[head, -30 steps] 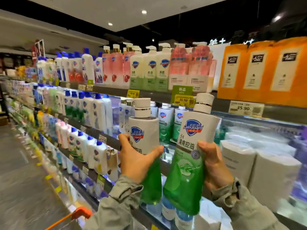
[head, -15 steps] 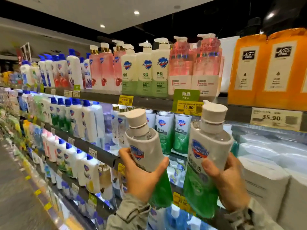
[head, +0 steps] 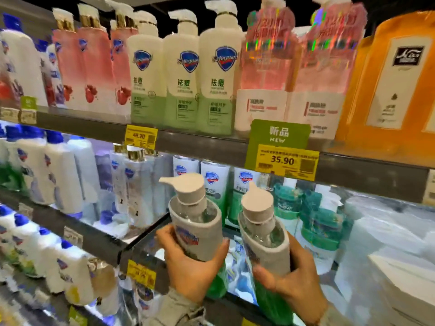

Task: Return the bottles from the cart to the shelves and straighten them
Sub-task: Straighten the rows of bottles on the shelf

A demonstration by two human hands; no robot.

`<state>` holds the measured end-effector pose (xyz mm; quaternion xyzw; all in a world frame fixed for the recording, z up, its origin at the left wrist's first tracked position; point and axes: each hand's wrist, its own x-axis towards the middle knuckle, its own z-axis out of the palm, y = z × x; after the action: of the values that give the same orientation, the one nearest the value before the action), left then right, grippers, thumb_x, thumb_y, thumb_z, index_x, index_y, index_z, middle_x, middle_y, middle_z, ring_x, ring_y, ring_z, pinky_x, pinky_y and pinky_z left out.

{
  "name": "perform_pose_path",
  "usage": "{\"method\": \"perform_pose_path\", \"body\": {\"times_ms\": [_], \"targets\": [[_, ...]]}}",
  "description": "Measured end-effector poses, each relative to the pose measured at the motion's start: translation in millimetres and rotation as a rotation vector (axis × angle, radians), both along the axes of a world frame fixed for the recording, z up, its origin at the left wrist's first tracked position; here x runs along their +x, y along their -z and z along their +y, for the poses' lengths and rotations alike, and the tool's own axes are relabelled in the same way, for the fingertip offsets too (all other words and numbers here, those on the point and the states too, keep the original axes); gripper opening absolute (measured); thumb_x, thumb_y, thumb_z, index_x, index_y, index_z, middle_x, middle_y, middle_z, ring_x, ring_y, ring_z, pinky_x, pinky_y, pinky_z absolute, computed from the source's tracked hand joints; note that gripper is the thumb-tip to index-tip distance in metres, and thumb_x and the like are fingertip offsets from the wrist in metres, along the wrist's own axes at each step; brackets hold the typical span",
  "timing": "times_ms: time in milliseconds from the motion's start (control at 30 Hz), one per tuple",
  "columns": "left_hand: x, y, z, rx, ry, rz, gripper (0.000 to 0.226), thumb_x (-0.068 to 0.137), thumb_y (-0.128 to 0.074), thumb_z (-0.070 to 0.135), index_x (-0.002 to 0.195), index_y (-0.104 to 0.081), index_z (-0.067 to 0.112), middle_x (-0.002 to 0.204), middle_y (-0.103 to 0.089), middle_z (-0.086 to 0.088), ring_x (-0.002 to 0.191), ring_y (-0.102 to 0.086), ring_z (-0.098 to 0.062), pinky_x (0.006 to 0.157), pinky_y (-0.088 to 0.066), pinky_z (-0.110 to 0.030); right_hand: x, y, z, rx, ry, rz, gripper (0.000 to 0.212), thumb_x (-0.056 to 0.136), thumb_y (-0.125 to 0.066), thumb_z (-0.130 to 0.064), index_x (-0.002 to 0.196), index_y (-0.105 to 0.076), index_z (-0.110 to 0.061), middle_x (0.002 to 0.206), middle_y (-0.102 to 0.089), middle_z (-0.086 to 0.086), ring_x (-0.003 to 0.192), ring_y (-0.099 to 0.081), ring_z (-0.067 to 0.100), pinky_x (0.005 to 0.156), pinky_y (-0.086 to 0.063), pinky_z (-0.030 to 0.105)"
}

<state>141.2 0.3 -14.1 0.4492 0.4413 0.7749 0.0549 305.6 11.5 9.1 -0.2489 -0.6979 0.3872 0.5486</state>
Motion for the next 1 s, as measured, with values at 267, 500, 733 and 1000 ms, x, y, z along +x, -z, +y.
{"method": "perform_pose_path", "body": {"times_ms": [267, 500, 733, 1000], "targets": [[2.1, 17.7, 28.7, -0.12, 0.023, 0.076, 0.074, 0.051, -0.091, 0.013, 0.091, -0.031, 0.028, 0.089, -0.052, 0.003, 0.081, -0.057, 0.01, 0.067, -0.042, -0.001, 5.9, 13.3, 15.8, -0.187, 0.063, 0.107, 0.093, 0.028, -0.082, -0.072, 0.101, -0.058, -0.02, 0.085, -0.073, -0.016, 0.074, -0.068, 0.0, 0.062, -0.052, 0.013], [6.6, 24.5, 36.8, -0.229, -0.044, 0.112, 0.074, 0.056, -0.089, 0.014, 0.102, -0.031, 0.019, 0.092, -0.052, 0.014, 0.079, -0.057, 0.009, 0.067, -0.045, -0.008, 11.4, 21.1, 22.4, -0.346, -0.001, 0.084, 0.107, 0.029, -0.083, -0.072, 0.119, -0.048, -0.024, 0.1, -0.072, -0.014, 0.093, -0.068, 0.007, 0.072, -0.054, 0.017], [9.9, 23.6, 41.6, -0.293, -0.107, 0.141, 0.076, 0.055, -0.09, 0.024, 0.103, -0.03, 0.021, 0.09, -0.055, 0.005, 0.076, -0.058, -0.021, 0.073, -0.051, -0.035, 21.2, 21.2, 2.7, -0.253, 0.109, -0.152, 0.073, 0.059, -0.076, -0.049, 0.123, -0.039, -0.046, 0.11, -0.063, -0.026, 0.103, -0.057, -0.009, 0.078, -0.048, 0.009], [10.5, 27.6, 44.2, -0.259, -0.155, 0.151, 0.076, 0.054, -0.091, 0.024, 0.102, -0.032, 0.022, 0.089, -0.052, 0.02, 0.073, -0.057, -0.012, 0.072, -0.048, -0.029, 17.7, 33.8, 8.0, -0.258, 0.205, -0.135, 0.062, 0.055, -0.072, -0.047, 0.114, -0.051, -0.043, 0.104, -0.064, -0.031, 0.099, -0.058, -0.009, 0.082, -0.05, 0.021]]}}
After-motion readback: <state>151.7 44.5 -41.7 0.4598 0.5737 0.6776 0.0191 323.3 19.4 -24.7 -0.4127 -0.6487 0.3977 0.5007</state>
